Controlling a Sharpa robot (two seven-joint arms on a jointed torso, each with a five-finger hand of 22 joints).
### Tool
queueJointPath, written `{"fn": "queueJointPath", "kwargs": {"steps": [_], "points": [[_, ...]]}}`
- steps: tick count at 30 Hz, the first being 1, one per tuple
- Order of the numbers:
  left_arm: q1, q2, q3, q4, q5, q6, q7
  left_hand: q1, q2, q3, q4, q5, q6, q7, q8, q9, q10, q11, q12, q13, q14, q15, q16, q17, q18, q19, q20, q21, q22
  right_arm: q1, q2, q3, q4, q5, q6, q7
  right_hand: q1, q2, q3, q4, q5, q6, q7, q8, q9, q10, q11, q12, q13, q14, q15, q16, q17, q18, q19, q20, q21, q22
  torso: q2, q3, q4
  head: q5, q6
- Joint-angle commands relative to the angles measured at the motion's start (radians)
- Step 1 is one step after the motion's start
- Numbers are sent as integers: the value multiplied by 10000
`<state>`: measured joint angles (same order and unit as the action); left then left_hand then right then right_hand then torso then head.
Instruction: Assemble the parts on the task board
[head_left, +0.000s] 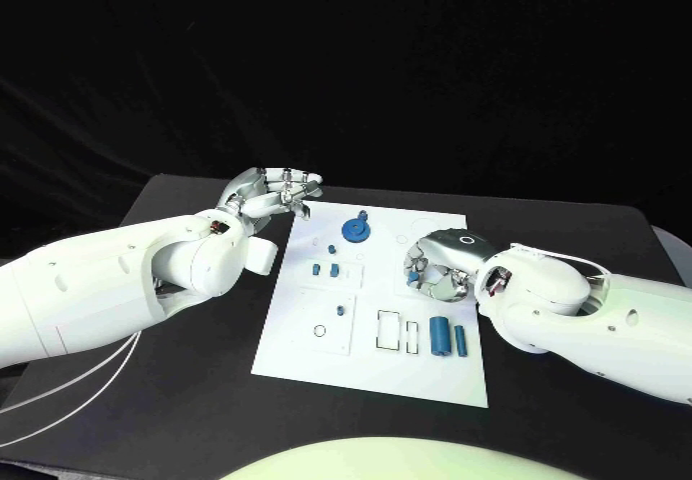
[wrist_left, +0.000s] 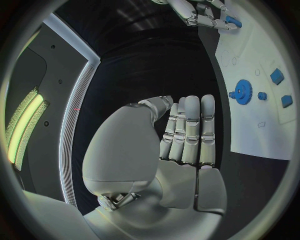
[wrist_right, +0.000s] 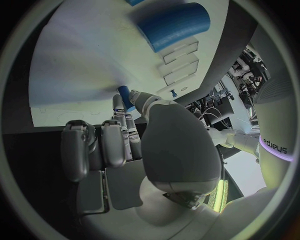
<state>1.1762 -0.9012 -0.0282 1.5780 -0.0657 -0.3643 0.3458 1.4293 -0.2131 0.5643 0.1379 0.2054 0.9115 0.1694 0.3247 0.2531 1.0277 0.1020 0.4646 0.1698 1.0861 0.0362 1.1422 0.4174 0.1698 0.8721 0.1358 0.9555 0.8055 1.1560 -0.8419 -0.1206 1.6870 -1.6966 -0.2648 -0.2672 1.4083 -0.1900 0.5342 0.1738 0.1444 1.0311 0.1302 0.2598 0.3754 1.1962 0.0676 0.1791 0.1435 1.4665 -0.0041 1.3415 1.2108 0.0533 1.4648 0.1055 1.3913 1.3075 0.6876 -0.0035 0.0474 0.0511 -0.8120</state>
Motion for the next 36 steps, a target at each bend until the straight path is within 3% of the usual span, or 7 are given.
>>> {"fn": "queueJointPath", "kwargs": {"steps": [1, 12, 18, 22, 27, 36], "points": [[-17, 9, 7, 17, -45, 160, 50, 50, 26, 8, -47, 20, -24, 38, 0, 6, -75, 11, 38, 10, 8, -21, -31, -16, 136, 57, -9, -33, 4, -24, -61, -5, 196, -82, -648, -110, -35, 132, 49, 13, -4, 105, -6, 71, 36, 116, -24, 41, 32, 295, -67, 68, 14, -142, 294, -95, 58, 1891, -4, 2, -2, 8, -3], [-17, 54, 7, -30, -45, 159, 52, 50, 26, 8, -47, 20, -24, 38, 0, 6, -75, 11, 38, 10, 8, -21, -31, -16, 136, 57, -9, -33, 4, 204, -571, 97, 1350, 360, -1369, -183, -1, 143, 84, -57, 11, 172, -56, 137, 90, 212, -73, 40, 54, 303, -110, 80, 28, -154, 320, -134, 115, 1923, -23, -6, -18, 33, 19], [-18, 100, 7, -58, -45, 167, 56, 50, 26, 8, -47, 20, -24, 38, 0, 6, -75, 11, 38, 10, 8, -21, -31, -16, 136, 57, -9, -33, 4, 264, -273, 114, 1691, 1191, -1524, 70, 25, 160, 113, -97, 57, 174, -57, 153, 110, 224, -79, 22, 58, 301, -121, 74, 17, -145, 303, -149, 77, 1911, -23, -14, -27, 79, 46], [-18, 150, 7, -83, -45, 176, 56, 50, 26, 8, -47, 20, -24, 38, 0, 6, -75, 11, 38, 10, 8, -21, -31, -16, 136, 57, -9, -33, 4, 240, 267, 97, 1656, 1561, -1525, 245, 31, 159, 118, -110, 71, 169, -54, 154, 114, 222, -79, 14, 57, 301, -123, 72, 14, -139, 291, -152, 50, 1900, -30, -5, -22, 135, 40], [-18, 234, 7, -113, -44, 192, 53, 50, 26, 8, -47, 20, -24, 38, 0, 6, -75, 11, 38, 10, 8, -21, -31, -16, 136, 57, -9, -33, 4, 102, 1056, 40, 1394, 1739, -1427, 439, 52, 164, 134, -147, 106, 158, -48, 159, 126, 222, -78, -2, 59, 296, -125, 61, -4, -132, 277, -158, 17, 1889, -39, -28, 19, 206, 30], [-17, 335, 7, -127, -41, 222, 28, 50, 26, 8, -47, 20, -24, 38, 0, 6, -75, 11, 38, 10, 8, -21, -31, -16, 136, 57, -9, -33, 4, -450, 2114, -71, 701, 1347, -1246, 673, 63, 167, 143, -171, 127, 148, -43, 161, 133, 219, -75, -13, 59, 294, -125, 54, -14, -128, 267, -162, -5, 1882, 5, -9, -1, 450, -1]]}}
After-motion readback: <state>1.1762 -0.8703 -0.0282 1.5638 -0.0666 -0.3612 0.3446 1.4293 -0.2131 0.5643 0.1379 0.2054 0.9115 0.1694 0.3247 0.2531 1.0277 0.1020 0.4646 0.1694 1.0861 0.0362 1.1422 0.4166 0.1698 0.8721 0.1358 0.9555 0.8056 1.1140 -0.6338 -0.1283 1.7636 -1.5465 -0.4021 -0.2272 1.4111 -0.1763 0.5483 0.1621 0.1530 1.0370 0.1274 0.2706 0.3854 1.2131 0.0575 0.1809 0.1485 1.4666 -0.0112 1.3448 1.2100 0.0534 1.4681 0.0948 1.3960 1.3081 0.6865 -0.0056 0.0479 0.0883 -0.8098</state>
